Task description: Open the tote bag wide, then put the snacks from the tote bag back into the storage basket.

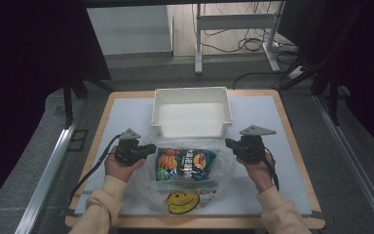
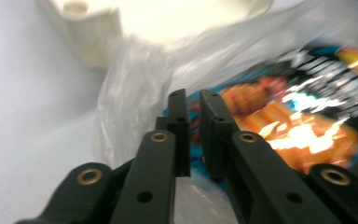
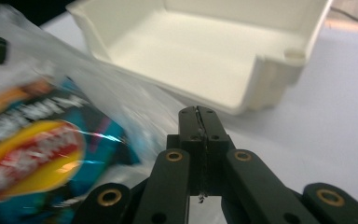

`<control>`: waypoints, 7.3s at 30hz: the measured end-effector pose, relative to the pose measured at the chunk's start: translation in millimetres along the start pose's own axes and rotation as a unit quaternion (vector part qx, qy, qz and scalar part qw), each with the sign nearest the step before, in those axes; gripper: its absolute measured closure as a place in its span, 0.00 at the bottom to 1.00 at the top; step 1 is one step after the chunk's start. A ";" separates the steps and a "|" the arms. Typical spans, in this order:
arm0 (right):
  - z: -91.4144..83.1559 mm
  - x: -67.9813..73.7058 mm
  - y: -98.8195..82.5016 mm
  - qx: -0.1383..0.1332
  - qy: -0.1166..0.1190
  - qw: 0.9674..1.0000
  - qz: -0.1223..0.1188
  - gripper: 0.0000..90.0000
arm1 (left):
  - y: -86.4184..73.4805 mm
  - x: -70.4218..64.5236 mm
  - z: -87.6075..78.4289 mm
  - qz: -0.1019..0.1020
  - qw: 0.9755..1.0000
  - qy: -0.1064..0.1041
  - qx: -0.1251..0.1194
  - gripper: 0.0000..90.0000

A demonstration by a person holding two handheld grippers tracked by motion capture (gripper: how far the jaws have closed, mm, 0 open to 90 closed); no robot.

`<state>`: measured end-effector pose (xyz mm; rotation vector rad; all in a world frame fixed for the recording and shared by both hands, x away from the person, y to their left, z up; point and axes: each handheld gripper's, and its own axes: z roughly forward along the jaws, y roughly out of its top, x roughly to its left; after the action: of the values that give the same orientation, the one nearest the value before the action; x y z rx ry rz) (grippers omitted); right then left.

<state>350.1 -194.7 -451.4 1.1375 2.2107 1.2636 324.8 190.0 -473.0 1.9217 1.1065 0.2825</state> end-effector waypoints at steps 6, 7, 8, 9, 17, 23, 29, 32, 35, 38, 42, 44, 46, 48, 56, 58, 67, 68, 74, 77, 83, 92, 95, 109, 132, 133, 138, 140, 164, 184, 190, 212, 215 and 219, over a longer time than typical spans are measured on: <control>-18.9 26.7 9.6 -0.011 0.056 0.998 -0.024 0.98 | 6.3 -13.2 -15.6 0.018 0.999 -0.025 -0.020 0.82; -18.3 32.9 6.8 -0.001 0.070 0.997 -0.031 0.98 | 5.9 -15.8 -18.3 0.020 0.999 -0.028 -0.022 0.82; -16.8 39.0 2.3 0.010 0.080 0.996 -0.038 0.98 | 4.6 -17.9 -20.6 0.023 0.999 -0.030 -0.019 0.80; -15.3 44.4 -3.4 0.023 0.088 0.995 -0.044 0.98 | 2.5 -20.1 -22.6 0.025 0.999 -0.032 -0.015 0.79; -19.3 56.8 -36.8 0.080 0.111 0.989 -0.050 0.98 | -16.2 -28.9 -31.1 0.029 0.999 -0.040 0.002 0.77; -23.0 63.1 -51.4 0.096 0.119 0.986 -0.060 0.98 | -22.0 -33.7 -34.5 0.031 0.998 -0.046 -0.001 0.71; -23.9 62.7 -47.6 0.081 0.119 0.988 -0.061 0.98 | -17.6 -32.3 -49.6 0.029 0.998 -0.055 -0.027 0.56; -25.5 62.1 -43.0 0.072 0.119 0.989 -0.060 0.98 | -18.5 -31.4 -56.6 0.030 0.997 -0.056 -0.031 0.49; -27.4 61.5 -37.3 0.062 0.118 0.989 -0.056 0.97 | -19.7 -30.5 -62.6 0.030 0.997 -0.057 -0.037 0.45; -29.1 61.7 -31.4 0.052 0.117 0.990 -0.058 0.92 | -19.5 -28.6 -66.7 0.029 0.997 -0.057 -0.042 0.42; -30.2 63.7 -26.1 0.044 0.115 0.991 -0.056 0.84 | -19.8 -27.9 -68.5 0.029 0.997 -0.055 -0.045 0.39; -30.9 64.6 -24.6 0.042 0.111 0.991 -0.056 0.76 | -20.4 -28.8 -69.4 0.030 0.997 -0.053 -0.045 0.38; -31.4 65.2 -23.4 0.040 0.106 0.992 -0.052 0.70 | -21.2 -30.0 -70.7 0.031 0.997 -0.052 -0.045 0.37; -32.2 65.1 -22.3 0.039 0.102 0.993 -0.051 0.66 | -21.6 -30.6 -72.7 0.031 0.997 -0.049 -0.046 0.36; -31.6 65.0 -18.7 0.044 0.094 0.994 -0.047 0.57 | -18.1 -27.3 -76.0 0.029 0.997 -0.042 -0.052 0.35; -27.3 66.0 -16.4 0.049 0.094 0.993 -0.048 0.57 | -18.1 -27.1 -76.3 0.029 0.997 -0.041 -0.052 0.35; -4.5 76.8 -14.4 0.081 0.088 0.991 -0.062 0.56 | -17.8 -26.2 -81.7 0.030 0.997 -0.037 -0.056 0.34; -3.2 77.1 -15.7 0.086 0.088 0.990 -0.062 0.56 | -17.8 -26.1 -82.0 0.030 0.997 -0.036 -0.057 0.34; 5.1 82.7 -25.4 0.119 0.098 0.986 -0.062 0.57 | -18.4 -26.6 -80.9 0.031 0.998 -0.030 -0.053 0.34; 8.9 85.9 -32.0 0.137 0.101 0.983 -0.071 0.62 | -18.6 -27.0 -79.8 0.032 0.998 -0.030 -0.051 0.34; 14.3 86.1 -38.2 0.151 0.098 0.980 -0.082 0.89 | -19.1 -26.5 -79.4 0.032 0.998 -0.029 -0.050 0.34; 8.1 85.2 -30.0 0.113 0.099 0.985 -0.086 0.98 | -19.6 -28.1 -76.6 0.032 0.998 -0.031 -0.047 0.33; 5.6 84.3 -26.7 0.103 0.108 0.986 -0.077 0.98 | -19.8 -28.7 -75.5 0.034 0.998 -0.031 -0.045 0.33; -4.3 82.6 -12.0 0.062 0.145 0.986 -0.057 0.98 | -22.0 -33.2 -66.7 0.041 0.998 -0.033 -0.029 0.33; -16.5 82.3 -3.7 0.006 0.178 0.981 -0.072 0.99 | -27.7 -38.3 -63.5 0.049 0.998 -0.035 -0.014 0.33; -17.4 82.6 -3.2 0.004 0.178 0.981 -0.073 0.99 | -27.8 -38.6 -63.2 0.050 0.998 -0.035 -0.013 0.33; -18.1 83.2 -3.2 -0.003 0.179 0.981 -0.078 0.99 | -28.3 -39.4 -62.5 0.051 0.998 -0.037 -0.010 0.33; -18.3 83.0 -3.3 -0.005 0.179 0.981 -0.076 0.99 | -29.3 -40.4 -62.0 0.053 0.998 -0.037 -0.007 0.33; -44.1 65.1 12.8 -0.084 0.198 0.974 -0.067 0.99 | -32.1 -42.9 -70.0 0.055 0.997 -0.046 -0.018 0.32; -28.6 81.8 6.4 -0.042 0.226 0.970 -0.083 0.99 | -29.7 -39.0 -80.4 0.049 0.997 -0.044 -0.034 0.32; -31.6 80.7 7.0 -0.053 0.232 0.967 -0.088 0.99 | -28.7 -36.2 -85.3 0.046 0.997 -0.042 -0.044 0.32; -71.4 89.9 48.5 -0.124 0.238 0.956 -0.117 0.99 | -28.3 -31.6 -83.4 0.042 0.997 -0.046 -0.039 0.32; -70.4 82.9 57.2 -0.123 0.228 0.959 -0.117 0.99 | -28.1 -31.3 -82.5 0.040 0.997 -0.046 -0.039 0.32; -64.4 69.6 72.3 -0.122 0.210 0.963 -0.119 0.99 | -27.7 -30.3 -81.4 0.040 0.997 -0.045 -0.038 0.32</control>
<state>300.5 -155.7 -350.2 0.5244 2.3022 1.7310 245.0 219.1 -440.0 1.8947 0.9493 0.2756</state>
